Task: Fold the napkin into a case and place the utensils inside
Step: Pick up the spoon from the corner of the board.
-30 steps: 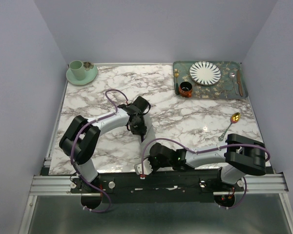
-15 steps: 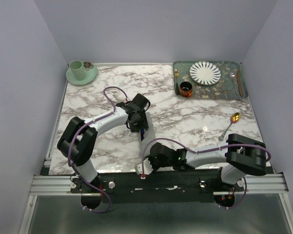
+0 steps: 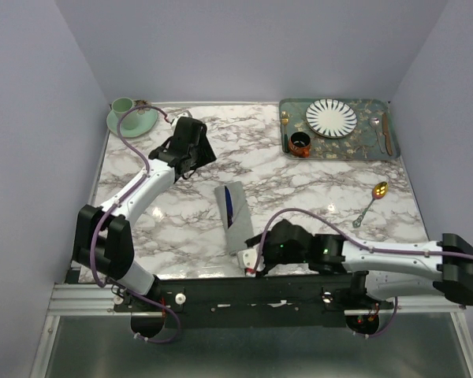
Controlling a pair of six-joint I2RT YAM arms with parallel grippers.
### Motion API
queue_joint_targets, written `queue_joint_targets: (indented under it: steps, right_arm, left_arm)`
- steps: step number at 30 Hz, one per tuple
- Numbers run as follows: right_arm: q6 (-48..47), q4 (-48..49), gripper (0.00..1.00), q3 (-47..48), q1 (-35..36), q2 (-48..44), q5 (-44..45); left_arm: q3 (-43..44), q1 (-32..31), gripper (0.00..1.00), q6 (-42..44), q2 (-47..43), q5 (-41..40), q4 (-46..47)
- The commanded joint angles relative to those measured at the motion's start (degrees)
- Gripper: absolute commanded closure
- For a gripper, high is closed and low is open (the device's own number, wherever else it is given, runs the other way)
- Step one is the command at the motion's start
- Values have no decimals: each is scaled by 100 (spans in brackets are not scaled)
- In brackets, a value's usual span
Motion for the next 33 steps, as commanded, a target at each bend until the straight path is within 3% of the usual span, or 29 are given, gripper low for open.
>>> queue_joint_targets:
  steps: [1,5,7,9,11,13,14,17,22,33]
  right_arm:
    - [1964,-1760,31,480,-1225,-968,13]
    - [2668,-2685,27,893,-3191,-1312,408]
    - [3202,-3411,27,1234,-3800,-1199,514]
    - [3494,-3636,28,1473,-4977,-1075,540]
    - [4021,-4108,32,2084,-6204,-514,558]
    - [4538,-4644,36,2509,-6894,22,549]
    - [4603,-4734,36,2694,-7645,346,332]
    - [4691,-4945,37,2801,-8625,786,504]
    - [4622,-4772,40,2652,-9542,1526,233]
    - [4515,-4304,56,3336,-9595,2906,206]
  left_arm:
    - [-253,64,36,596,-553,-648,792]
    - [-360,72,36,666,-633,-737,1021]
    - [-325,73,36,666,-572,-755,1056]
    - [-272,99,36,649,-502,-764,1073]
    - [-167,134,36,623,-388,-746,1117]
    - [-27,187,36,605,-256,-729,1144]
    - [18,213,36,588,-220,-728,1135]
    - [220,318,36,517,-45,-623,1118]
    - [466,529,36,342,201,-465,1012]
    - [554,775,37,306,377,-359,784]
